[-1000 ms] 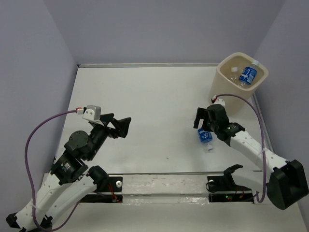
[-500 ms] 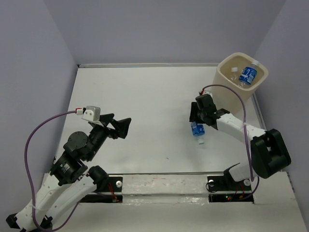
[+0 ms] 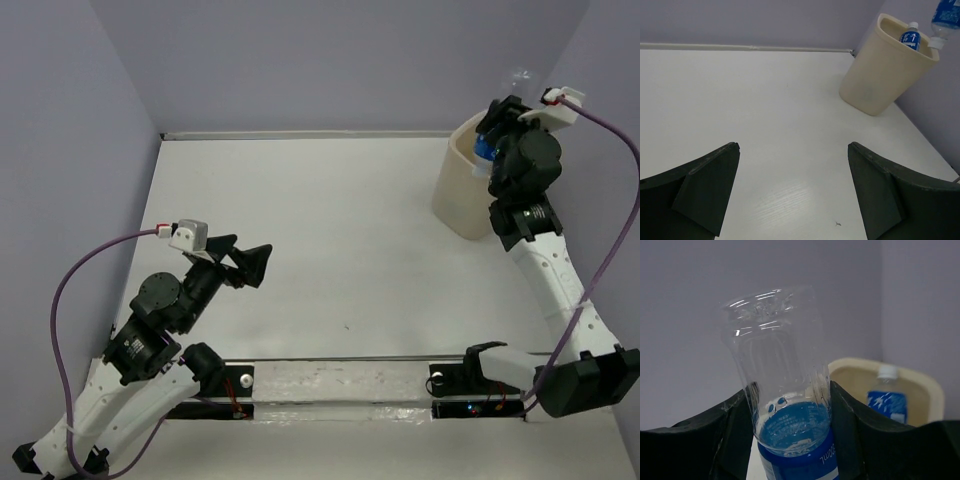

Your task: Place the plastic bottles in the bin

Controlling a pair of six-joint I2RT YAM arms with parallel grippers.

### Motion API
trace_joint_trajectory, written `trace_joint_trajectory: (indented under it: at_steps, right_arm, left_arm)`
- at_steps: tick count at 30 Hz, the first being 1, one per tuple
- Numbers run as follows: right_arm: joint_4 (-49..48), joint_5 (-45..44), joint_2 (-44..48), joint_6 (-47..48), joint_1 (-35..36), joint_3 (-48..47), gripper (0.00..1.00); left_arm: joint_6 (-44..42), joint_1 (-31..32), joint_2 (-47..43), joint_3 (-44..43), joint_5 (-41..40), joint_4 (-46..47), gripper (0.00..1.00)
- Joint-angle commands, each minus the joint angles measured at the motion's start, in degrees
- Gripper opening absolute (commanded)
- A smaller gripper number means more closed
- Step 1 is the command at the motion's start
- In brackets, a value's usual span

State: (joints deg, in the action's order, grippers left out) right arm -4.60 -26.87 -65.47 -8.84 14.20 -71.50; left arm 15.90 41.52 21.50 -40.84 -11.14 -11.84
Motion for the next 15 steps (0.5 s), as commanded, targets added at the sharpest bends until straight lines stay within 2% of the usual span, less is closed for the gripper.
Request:
trace_joint_trajectory:
  at_steps: [1,7,12,15]
  right_arm:
    - [-16.8,-4.0,-6.0,6.5,-8.0,-2.5,0.41]
    - [-28.6,-2.6,-15.8,8.2,-12.4,-3.7,0.41]
    - [-29.9,-2.7,-24.9,9.5,-13.1,-8.1,0.42]
    - [-31.5,-1.9,-25.1,6.4,-13.1,-5.5,0.45]
  left_arm:
    - [-1.0,-0.4,-1.3,0.3,-0.2,1.9,0.99]
    - [-1.3,-0.5,-0.6,0.2,0.1,2.3,0.99]
    - [-1.3,-0.6,-0.4,0.2,-0.4,2.3,0.99]
    - [-1.4,-0.7,-0.1,0.2,-0.4,2.4,0.99]
